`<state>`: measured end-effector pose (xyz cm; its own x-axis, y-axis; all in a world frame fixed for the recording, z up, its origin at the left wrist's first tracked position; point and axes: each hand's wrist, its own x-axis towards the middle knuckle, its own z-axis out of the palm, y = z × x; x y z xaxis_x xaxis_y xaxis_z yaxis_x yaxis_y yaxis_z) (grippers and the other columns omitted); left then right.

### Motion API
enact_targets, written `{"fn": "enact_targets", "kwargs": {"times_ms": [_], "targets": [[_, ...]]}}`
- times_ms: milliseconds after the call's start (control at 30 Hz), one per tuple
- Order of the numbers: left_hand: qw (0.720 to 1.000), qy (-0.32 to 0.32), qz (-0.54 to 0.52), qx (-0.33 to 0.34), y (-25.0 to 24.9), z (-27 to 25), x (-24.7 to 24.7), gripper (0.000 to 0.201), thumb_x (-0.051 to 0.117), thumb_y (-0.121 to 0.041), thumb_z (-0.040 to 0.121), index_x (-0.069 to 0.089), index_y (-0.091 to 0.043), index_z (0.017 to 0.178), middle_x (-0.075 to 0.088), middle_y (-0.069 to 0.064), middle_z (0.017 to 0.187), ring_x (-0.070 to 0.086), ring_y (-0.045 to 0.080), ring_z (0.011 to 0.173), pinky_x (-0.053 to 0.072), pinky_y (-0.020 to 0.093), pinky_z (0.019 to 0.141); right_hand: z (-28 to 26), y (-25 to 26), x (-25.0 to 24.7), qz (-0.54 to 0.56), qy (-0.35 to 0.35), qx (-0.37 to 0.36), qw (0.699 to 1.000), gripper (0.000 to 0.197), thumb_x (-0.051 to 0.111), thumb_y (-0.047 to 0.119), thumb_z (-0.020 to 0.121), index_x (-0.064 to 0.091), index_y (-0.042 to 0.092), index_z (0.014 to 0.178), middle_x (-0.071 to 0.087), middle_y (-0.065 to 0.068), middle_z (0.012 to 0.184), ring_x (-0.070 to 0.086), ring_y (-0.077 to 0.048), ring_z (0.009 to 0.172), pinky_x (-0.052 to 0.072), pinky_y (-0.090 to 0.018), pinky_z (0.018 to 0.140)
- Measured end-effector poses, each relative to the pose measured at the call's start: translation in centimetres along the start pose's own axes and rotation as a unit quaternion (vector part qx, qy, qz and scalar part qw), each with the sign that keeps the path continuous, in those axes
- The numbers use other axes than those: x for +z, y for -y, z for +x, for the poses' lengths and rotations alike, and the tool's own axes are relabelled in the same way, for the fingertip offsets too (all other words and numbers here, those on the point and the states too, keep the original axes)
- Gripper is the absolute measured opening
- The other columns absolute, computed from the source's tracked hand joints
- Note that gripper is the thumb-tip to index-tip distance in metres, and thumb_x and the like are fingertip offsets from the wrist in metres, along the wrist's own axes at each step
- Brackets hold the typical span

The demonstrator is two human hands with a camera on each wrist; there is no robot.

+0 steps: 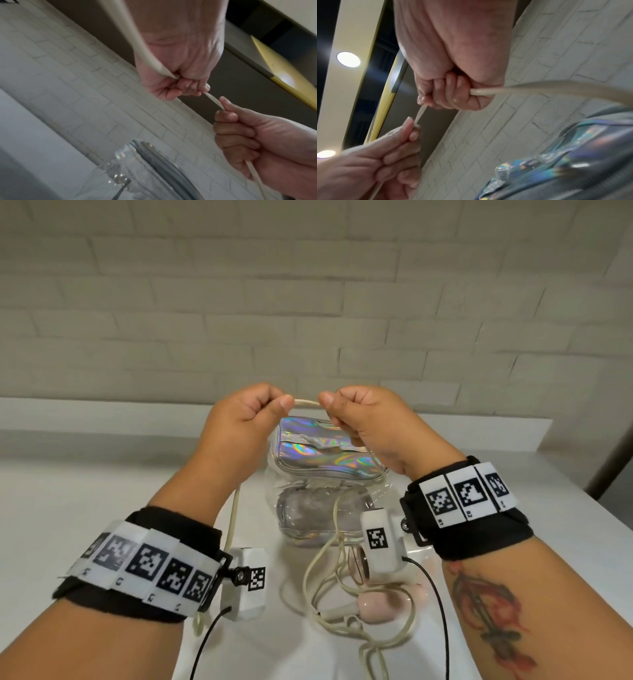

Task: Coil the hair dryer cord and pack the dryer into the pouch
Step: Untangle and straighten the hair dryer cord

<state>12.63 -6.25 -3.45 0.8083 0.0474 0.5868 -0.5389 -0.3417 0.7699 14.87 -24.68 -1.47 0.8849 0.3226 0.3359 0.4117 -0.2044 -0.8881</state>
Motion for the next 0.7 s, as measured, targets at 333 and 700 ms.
{"fn": "enact_targets", "kwargs": {"times_ms": [333,700], "targets": [[0.979,-0.180,-0.022,-0.088,5.2,-0.6,-2.6,0.024,0.056,-0.039,0.084,0.059,-0.029,0.062,0.041,-0.007,0.056,0.032,0.013,0.053,0.028,0.030,0.053,-1.0,-2.7,-2.2,-0.051,-0.021,0.026,0.998,0.042,0.060,0.043,0.085,0.051,0.021,0.050,0.031,0.006,0.049,0.022,-0.013,0.049,0.020,-0.033,0.053],[0.954,-0.072,0.288,0.035,4.7,-2.4,-0.7,0.044,0.038,-0.014,0.084,0.059,-0.011,0.122,0.063,0.011,0.122,0.055,0.029,0.113,0.038,0.047,0.102,-0.8,-0.3,0.5,-0.219,0.021,0.000,0.975,0.041,0.058,0.040,0.088,0.052,0.016,0.056,0.033,0.008,0.039,0.027,-0.008,0.037,0.021,-0.026,0.044]]}}
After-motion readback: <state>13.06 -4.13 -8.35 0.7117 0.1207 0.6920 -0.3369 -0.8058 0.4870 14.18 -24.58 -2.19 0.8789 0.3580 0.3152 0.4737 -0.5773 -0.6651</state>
